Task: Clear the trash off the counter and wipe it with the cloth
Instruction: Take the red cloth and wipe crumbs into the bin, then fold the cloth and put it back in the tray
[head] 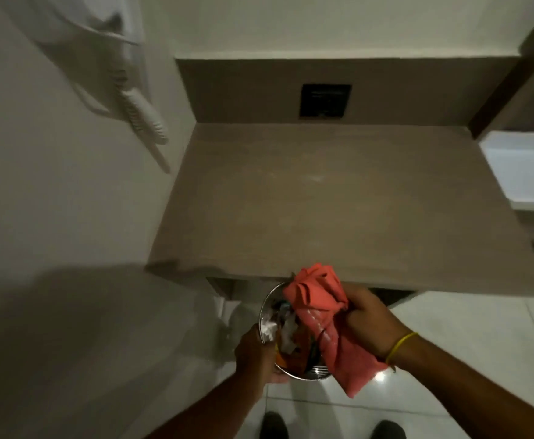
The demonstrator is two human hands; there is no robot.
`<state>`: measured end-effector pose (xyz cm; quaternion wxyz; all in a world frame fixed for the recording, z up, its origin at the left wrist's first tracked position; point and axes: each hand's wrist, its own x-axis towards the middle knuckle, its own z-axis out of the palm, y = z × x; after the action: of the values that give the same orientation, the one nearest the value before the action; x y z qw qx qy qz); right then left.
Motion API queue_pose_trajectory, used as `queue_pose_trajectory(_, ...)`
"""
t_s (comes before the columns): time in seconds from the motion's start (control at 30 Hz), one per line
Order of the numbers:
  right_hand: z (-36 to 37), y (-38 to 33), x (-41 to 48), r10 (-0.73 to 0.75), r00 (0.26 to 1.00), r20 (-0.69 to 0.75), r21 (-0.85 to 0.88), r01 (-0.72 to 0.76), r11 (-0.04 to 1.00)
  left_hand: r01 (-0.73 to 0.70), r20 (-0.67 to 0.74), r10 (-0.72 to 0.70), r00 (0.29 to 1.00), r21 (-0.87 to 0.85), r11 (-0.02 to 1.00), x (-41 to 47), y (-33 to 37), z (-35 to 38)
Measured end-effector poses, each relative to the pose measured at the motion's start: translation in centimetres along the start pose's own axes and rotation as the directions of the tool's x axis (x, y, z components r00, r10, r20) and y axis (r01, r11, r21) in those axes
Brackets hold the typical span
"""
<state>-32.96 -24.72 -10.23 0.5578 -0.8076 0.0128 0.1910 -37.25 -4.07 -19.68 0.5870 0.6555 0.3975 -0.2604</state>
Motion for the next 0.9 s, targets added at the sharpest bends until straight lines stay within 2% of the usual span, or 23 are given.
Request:
queue_pose_trajectory(0.07,-2.3,3.8,-1.7,0.127,0.991,-0.03,0.176,-0.12,0.977,-0.011,0.031,0.008,0.999,0.099,0.995,4.2,-3.8,3.2)
queue_pose_trajectory(0.13,-4.6,8.6,-3.2,0.286,0.957,-0.039,0.322,-0.259,0.911,-0.005,0.066,-0.006,0.998,0.167,0.986,6.1,-6.2,6.6)
queue_pose_trajectory(0.2,-6.3,14.0,-4.3,0.422,0.905,-0.049,0.427,-0.363,0.828,0.017,0.093,-0.033,0.995,0.159,0.987,5.0,-6.7,10.3)
queue_pose_trajectory(0.27,-7.3,19.6,-5.1,0.516,0.856,-0.033,0.522,-0.425,0.739,0.089,0.107,-0.097,0.989,0.079,0.993,6.3,-8.6,13.9)
queue_pose_trajectory(0.43,-6.8,33.4,-5.4,0.594,0.796,0.115,0.618,-0.526,0.585,0.154,0.154,-0.162,0.975,0.063,0.986,12.6,-16.3,21.9)
queue_pose_trajectory(0.57,-5.4,41.6,-4.8,0.646,0.755,0.107,0.627,-0.556,0.545,0.176,0.19,-0.185,0.964,0.063,0.982,16.6,-21.6,26.2)
queue_pose_trajectory(0.77,-4.4,47.7,-5.3,0.7,0.707,0.104,0.669,-0.57,0.476,0.169,0.146,-0.188,0.971,0.13,0.977,20.3,-25.9,29.1)
queue_pose_trajectory(0.9,-3.7,48.8,-5.9,0.71,0.698,0.092,0.66,-0.577,0.481,0.173,0.109,-0.19,0.976,0.149,0.974,21.4,-27.1,29.5)
